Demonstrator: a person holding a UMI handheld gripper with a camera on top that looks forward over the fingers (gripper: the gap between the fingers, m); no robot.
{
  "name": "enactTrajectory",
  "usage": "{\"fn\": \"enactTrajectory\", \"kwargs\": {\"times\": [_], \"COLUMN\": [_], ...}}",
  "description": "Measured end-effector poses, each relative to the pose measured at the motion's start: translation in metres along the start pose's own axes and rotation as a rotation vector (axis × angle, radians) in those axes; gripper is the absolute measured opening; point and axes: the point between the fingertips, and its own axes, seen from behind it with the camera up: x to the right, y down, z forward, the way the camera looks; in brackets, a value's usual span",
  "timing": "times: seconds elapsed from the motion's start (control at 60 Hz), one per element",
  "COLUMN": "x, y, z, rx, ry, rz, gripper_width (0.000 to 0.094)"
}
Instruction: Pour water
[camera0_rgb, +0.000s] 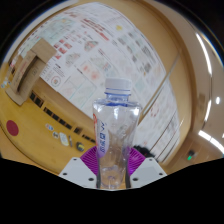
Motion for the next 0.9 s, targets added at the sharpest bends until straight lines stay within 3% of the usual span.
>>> {"fn": "enactTrajectory", "kwargs": {"times": [0.133,0.317,0.45,0.467,0.5,0.617,0.9], "x": [-0.024,-0.151,-0.271,-0.287,-0.314,-0.371,-0.392], "y": [-0.112,-0.223,-0.229,-0.21,-0.223,-0.197,-0.227], "z": [-0.019,-0.058,-0.082,-0.079,-0.09,-0.096,-0.115], "rx": [0.118,0.378,0.512,0.547,0.564,0.657,0.704], "ry": [0.091,0.079,-0.046,-0.052,-0.067,-0.099,-0.142], "rz": [-0.306,-0.835,-1.159,-1.191,-1.286,-1.472,-1.456], "gripper_width": [0.0322,0.0327,0.0326,0.0327,0.0327,0.0325,0.0326]}}
